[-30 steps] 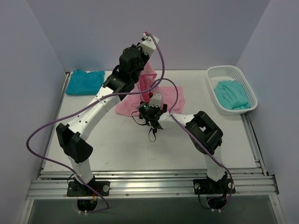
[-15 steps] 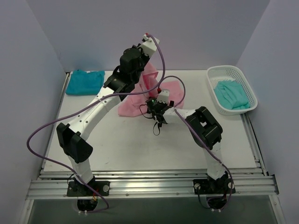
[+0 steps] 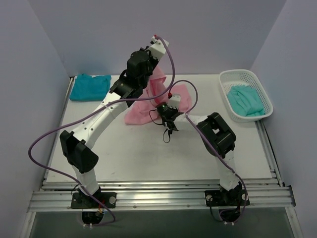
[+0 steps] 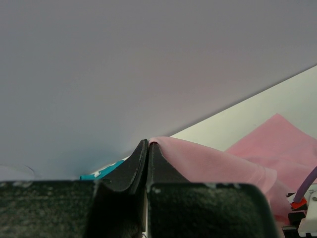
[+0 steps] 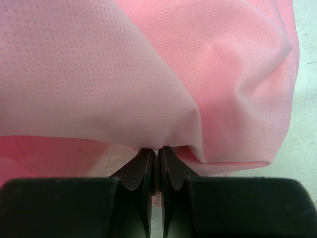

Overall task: Fold and stack the t-shirts
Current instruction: Flatten the tshirt out

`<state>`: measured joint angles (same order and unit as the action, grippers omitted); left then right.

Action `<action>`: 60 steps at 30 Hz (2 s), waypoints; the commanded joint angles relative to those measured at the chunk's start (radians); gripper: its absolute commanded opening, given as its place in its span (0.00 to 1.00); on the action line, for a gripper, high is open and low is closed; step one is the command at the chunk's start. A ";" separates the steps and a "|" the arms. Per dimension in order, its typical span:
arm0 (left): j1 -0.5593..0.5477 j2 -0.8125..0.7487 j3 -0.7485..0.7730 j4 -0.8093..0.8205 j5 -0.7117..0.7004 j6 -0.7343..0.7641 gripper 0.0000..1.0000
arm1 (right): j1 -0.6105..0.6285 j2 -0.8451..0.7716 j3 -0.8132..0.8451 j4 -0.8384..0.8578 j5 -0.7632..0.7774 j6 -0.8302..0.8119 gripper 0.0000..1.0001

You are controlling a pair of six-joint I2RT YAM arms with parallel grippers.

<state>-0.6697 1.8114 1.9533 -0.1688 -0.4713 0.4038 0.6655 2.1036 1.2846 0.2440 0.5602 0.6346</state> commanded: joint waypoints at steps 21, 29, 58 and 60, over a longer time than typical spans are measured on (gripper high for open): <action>-0.273 -0.547 -0.349 0.095 -0.321 -0.097 0.02 | 0.224 -0.950 0.123 -0.727 0.380 -0.033 0.00; -0.485 -0.793 -0.501 0.149 -0.585 -0.092 0.02 | 0.226 -1.220 0.248 -0.844 0.437 -0.118 0.00; -0.487 -1.224 -0.617 0.060 0.359 -0.175 0.02 | 0.221 -1.363 0.321 -0.523 -0.199 -0.490 0.00; -0.485 -1.280 -0.652 0.064 0.540 -0.195 0.02 | 0.215 -1.401 0.317 -0.494 -0.318 -0.474 0.00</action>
<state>-1.1526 0.5873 1.3289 -0.0792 -0.1978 0.2680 0.8845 0.7425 1.5864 -0.3332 0.5056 0.1951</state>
